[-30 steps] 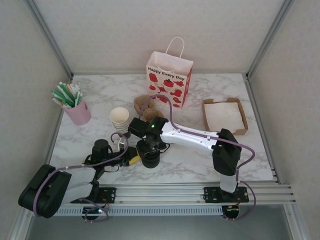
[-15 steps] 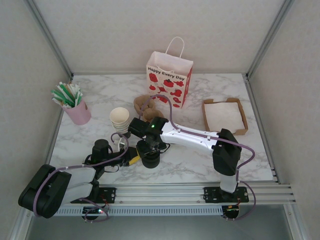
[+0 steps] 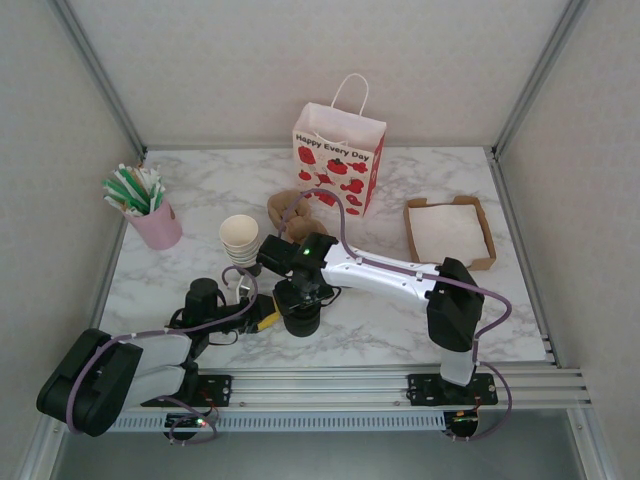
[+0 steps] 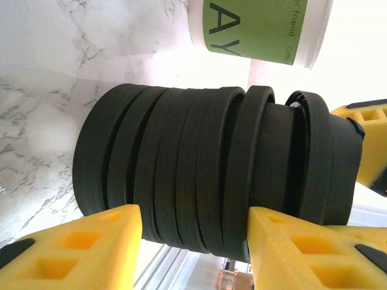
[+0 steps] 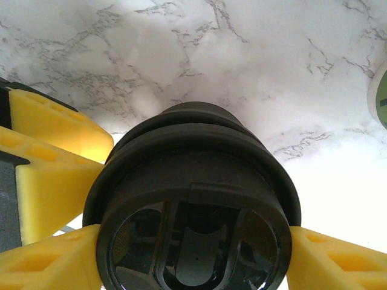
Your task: Pack the takeout coffee
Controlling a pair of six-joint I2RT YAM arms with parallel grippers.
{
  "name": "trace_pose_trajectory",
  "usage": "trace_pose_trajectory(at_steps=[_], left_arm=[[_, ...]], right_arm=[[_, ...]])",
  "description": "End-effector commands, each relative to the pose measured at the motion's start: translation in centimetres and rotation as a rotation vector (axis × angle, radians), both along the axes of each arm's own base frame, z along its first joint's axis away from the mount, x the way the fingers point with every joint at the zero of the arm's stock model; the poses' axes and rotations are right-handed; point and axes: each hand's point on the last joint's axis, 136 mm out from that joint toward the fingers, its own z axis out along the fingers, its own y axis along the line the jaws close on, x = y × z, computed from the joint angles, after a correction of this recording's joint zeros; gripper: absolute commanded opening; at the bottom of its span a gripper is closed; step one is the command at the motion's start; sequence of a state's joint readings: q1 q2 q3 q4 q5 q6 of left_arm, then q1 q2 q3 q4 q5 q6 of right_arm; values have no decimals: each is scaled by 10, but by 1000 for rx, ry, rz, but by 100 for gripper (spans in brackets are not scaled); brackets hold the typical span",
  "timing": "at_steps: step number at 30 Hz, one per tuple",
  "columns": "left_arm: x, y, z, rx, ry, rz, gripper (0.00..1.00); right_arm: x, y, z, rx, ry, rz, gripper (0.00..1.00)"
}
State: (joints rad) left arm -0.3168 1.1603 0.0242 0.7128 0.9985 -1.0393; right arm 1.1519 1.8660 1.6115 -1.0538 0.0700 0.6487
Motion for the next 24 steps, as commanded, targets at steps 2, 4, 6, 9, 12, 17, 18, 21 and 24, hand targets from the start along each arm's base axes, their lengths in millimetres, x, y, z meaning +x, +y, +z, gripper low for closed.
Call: trace_pose_trajectory(at_steps=[2,4,6,9,12,17,18,21,24], left_arm=[[6,0,2,14,-27,6,49],[6,0,3,13,-30,5,49],[7,0,4,12,-31,6,49],[8,0,8,11,-39,4,50],[9,-1,13,12,-50,3,51],[12,-1,21,14,-65,5,55],[13,-1,23,15,-69,6,55],[15,-1,30,18,-78,14,61],[19,3,38,63,-94,34,78]], right_arm=[[-2,-2,20,21,-15,-8,72],[-1,-4,22,14,-22,-11,72],[0,-6,23,10,-28,-14,72],[0,-6,29,15,-38,-11,72],[1,-7,36,27,-53,-10,72],[1,-8,45,58,-71,-8,72],[2,-9,48,70,-77,-10,72],[3,-14,57,80,-97,-13,72],[4,-24,66,94,-113,-21,73]])
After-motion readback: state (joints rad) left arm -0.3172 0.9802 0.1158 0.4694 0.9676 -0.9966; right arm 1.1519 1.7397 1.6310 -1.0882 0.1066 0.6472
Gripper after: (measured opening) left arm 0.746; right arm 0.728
